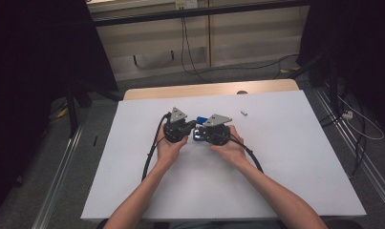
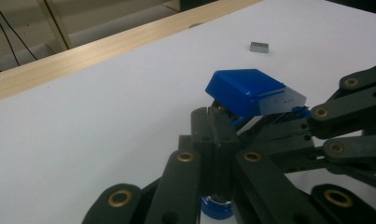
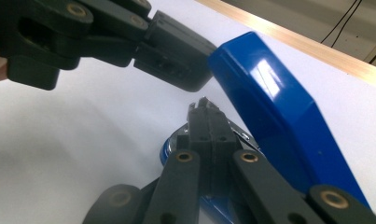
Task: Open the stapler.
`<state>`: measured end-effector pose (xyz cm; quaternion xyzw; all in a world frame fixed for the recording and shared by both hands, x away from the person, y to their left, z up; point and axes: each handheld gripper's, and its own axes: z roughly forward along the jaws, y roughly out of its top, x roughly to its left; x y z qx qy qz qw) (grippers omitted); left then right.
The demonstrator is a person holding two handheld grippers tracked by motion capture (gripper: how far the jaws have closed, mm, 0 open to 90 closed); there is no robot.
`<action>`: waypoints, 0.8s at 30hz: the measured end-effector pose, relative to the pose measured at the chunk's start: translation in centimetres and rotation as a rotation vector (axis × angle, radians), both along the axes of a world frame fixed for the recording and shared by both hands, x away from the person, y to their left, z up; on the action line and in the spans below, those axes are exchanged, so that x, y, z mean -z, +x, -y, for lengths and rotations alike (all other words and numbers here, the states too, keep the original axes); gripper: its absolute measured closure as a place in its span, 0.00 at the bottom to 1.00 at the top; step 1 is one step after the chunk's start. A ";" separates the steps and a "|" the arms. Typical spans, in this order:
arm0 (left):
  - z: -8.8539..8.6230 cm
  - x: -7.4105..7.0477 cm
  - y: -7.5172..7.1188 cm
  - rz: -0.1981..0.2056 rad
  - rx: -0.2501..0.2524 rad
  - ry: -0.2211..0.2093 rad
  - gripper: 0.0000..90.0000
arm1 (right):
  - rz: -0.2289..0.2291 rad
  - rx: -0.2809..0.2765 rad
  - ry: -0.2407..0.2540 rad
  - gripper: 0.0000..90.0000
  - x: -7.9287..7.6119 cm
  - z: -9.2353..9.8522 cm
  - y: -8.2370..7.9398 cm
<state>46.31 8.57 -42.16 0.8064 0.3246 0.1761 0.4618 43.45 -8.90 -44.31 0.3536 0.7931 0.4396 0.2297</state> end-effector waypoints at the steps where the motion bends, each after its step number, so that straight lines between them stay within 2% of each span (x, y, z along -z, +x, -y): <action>1: 0.0 0.0 0.0 0.000 0.001 -0.001 1.00 | -0.001 0.002 -0.004 1.00 0.1 -0.1 0.0; 3: -0.1 0.0 0.1 -0.005 0.005 0.001 1.00 | 0.003 0.013 -0.017 1.00 0.3 -0.1 0.1; 7: -0.1 0.1 0.1 -0.004 0.004 0.006 1.00 | 0.010 0.039 -0.008 1.00 0.3 0.2 0.3; 11: -0.1 0.3 0.2 -0.044 -0.024 0.003 1.00 | 0.009 0.037 -0.022 1.00 0.3 0.2 0.2; 12: -0.1 0.4 0.2 -0.044 -0.025 0.008 1.00 | 0.011 0.036 -0.034 1.00 0.3 0.2 0.2; 17: 0.0 0.6 0.3 -0.043 -0.017 0.011 1.00 | 0.014 0.041 -0.035 1.00 0.3 0.2 0.2; 21: 0.6 1.0 0.3 -0.033 0.005 0.030 1.00 | 0.019 0.042 -0.034 1.00 0.1 0.3 0.2; 24: 0.6 1.1 0.4 -0.032 0.002 0.043 1.00 | 0.019 0.044 -0.040 1.00 0.0 0.4 0.2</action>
